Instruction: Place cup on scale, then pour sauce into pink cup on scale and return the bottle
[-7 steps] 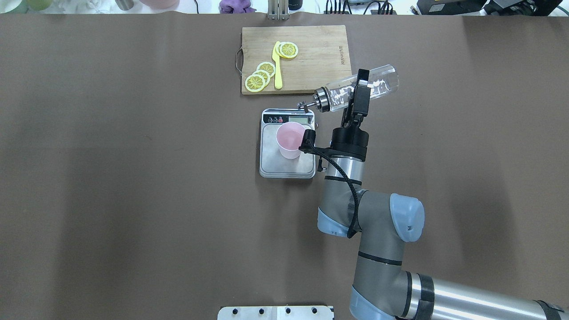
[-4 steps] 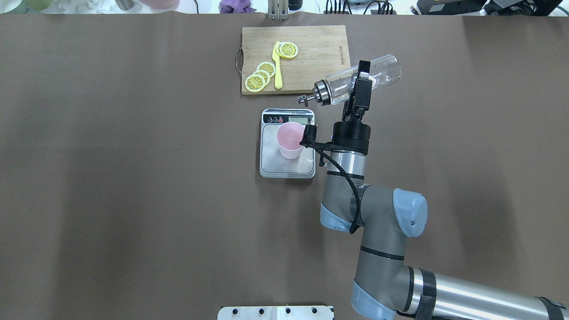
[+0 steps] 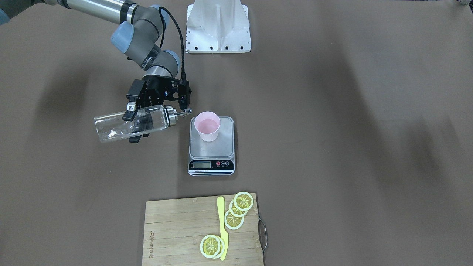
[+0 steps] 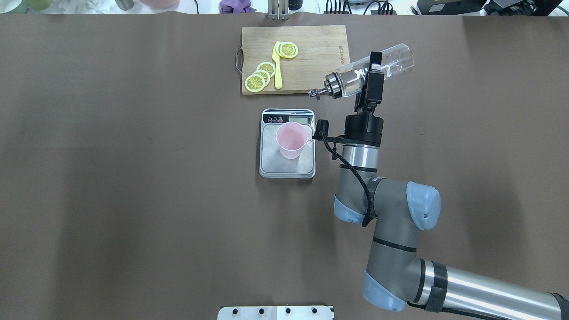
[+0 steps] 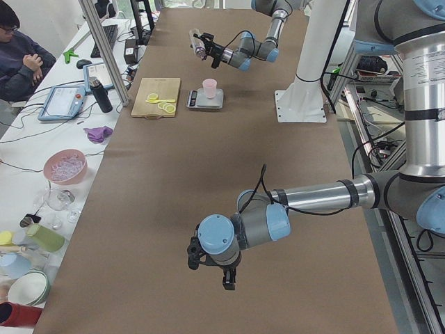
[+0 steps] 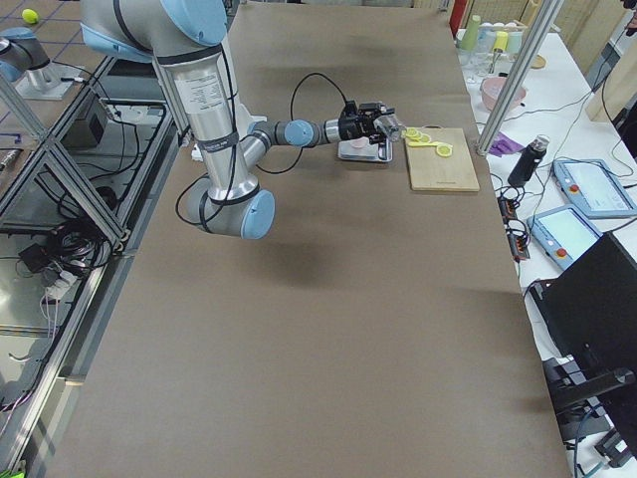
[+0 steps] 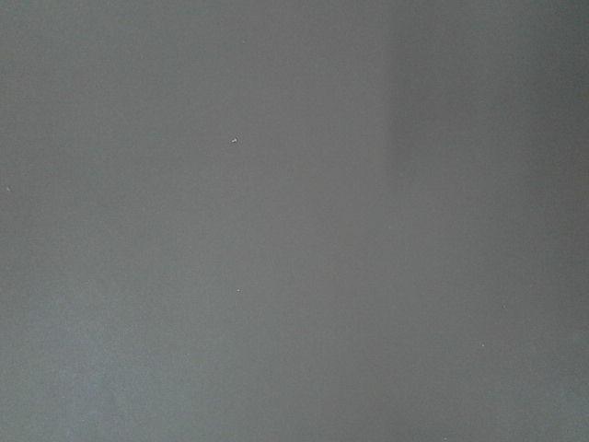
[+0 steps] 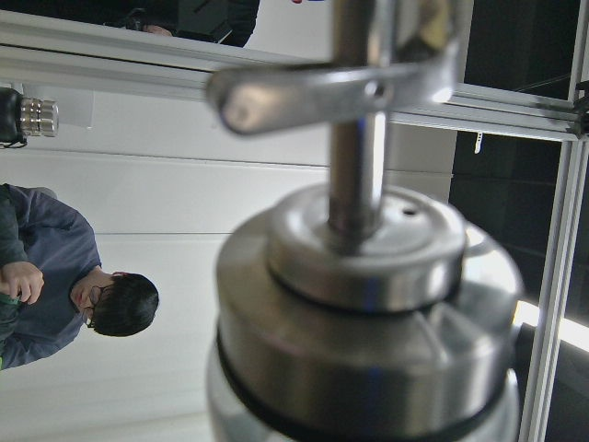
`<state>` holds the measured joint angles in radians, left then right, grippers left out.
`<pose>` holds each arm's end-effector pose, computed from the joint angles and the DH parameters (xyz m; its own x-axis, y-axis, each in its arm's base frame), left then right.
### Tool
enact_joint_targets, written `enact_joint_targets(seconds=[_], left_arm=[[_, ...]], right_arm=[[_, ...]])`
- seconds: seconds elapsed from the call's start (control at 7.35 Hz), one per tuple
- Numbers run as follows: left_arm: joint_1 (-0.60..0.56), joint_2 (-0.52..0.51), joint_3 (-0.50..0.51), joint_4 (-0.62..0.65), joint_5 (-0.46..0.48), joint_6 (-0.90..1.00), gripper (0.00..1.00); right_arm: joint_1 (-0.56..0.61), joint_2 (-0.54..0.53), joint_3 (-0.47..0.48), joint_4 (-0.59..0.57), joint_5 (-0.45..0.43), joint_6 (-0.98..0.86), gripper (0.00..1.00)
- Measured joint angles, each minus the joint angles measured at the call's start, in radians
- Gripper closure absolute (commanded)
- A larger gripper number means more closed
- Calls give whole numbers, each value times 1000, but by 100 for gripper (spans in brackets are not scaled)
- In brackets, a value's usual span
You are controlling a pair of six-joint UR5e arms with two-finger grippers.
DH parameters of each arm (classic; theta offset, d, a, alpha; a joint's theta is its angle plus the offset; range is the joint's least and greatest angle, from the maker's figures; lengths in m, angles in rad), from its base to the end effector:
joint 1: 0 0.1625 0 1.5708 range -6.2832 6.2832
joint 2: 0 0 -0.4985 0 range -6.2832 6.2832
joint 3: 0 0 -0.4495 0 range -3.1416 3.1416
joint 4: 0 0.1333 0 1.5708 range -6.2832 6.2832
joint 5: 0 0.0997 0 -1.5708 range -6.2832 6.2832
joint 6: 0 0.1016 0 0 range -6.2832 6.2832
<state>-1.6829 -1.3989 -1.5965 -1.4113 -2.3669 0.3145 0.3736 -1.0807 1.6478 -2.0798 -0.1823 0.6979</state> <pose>-0.1088 -0.4236 0.8169 0.6711 0.0155 -0.7412 -0.1061 0.9915 -0.0754 -0.5780 -0.4771 0.3367 0.5873 0.3794 -0.7149 0.7205 0.1573 0.6754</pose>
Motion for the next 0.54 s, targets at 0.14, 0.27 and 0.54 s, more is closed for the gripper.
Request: enact_joint_targets(seconds=[0.14,0.27,0.54], left_arm=[[0,-1,3,0,0,0,2],[0,-2,9,0,-1,0,2],[0,-3,14,0,-1,0,2]], right_arm=[[4,-7,4,1,-17,0,100],[7,-14,9,2,-31,0,100],[9,-32,17,4,-62,-3,100]])
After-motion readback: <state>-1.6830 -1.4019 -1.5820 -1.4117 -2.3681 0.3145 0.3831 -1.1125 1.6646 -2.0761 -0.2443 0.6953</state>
